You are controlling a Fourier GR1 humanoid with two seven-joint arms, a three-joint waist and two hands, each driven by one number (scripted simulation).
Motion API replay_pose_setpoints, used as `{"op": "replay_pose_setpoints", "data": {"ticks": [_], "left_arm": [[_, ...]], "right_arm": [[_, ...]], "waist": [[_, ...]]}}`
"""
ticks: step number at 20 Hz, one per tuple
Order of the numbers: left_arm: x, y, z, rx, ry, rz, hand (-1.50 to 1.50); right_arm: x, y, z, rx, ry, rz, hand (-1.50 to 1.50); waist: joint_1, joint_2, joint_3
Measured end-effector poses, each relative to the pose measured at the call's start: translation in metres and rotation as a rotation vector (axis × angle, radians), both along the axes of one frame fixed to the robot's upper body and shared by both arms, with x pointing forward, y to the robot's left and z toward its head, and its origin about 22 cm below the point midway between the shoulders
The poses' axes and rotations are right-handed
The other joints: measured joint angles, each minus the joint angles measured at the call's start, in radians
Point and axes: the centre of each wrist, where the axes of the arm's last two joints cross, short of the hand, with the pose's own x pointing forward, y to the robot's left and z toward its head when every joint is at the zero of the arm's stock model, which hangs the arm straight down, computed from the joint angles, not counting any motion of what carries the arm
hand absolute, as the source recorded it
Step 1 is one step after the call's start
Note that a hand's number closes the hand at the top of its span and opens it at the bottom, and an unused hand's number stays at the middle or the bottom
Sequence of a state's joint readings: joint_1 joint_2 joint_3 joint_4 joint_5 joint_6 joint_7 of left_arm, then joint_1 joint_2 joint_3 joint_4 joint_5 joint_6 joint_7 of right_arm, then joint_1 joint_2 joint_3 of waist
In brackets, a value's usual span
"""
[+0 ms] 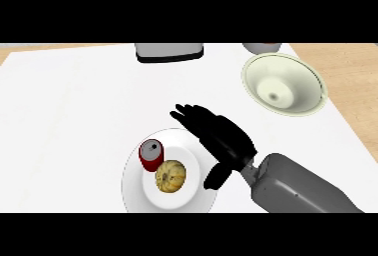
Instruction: Pick the squash from the plate and place it in the bowl
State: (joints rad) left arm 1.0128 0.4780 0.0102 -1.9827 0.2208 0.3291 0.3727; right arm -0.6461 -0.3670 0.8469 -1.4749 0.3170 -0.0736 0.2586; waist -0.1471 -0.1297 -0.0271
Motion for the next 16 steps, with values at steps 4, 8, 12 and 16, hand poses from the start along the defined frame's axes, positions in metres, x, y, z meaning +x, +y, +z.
{"op": "replay_pose_setpoints", "data": {"ticks": [4, 8, 12, 16], "left_arm": [[-0.004, -0.004, 0.003, -0.014, -0.007, 0.021, 0.00], [-0.006, -0.009, 0.004, -0.034, -0.019, 0.034, 0.00], [-0.007, -0.014, 0.004, -0.059, -0.038, 0.046, 0.00], [-0.006, -0.021, 0.003, -0.090, -0.058, 0.062, 0.00]], "right_arm": [[-0.002, 0.008, -0.003, -0.180, 0.022, 0.009, -1.50], [-0.005, 0.018, -0.005, -0.349, 0.040, 0.024, -1.50], [-0.009, 0.030, -0.005, -0.472, 0.055, 0.024, -1.50], [-0.012, 0.042, -0.003, -0.560, 0.056, 0.012, -1.50]], "waist": [[-0.015, 0.005, -0.003], [-0.024, 0.011, -0.005], [-0.028, 0.018, -0.005], [-0.034, 0.027, -0.003]]}}
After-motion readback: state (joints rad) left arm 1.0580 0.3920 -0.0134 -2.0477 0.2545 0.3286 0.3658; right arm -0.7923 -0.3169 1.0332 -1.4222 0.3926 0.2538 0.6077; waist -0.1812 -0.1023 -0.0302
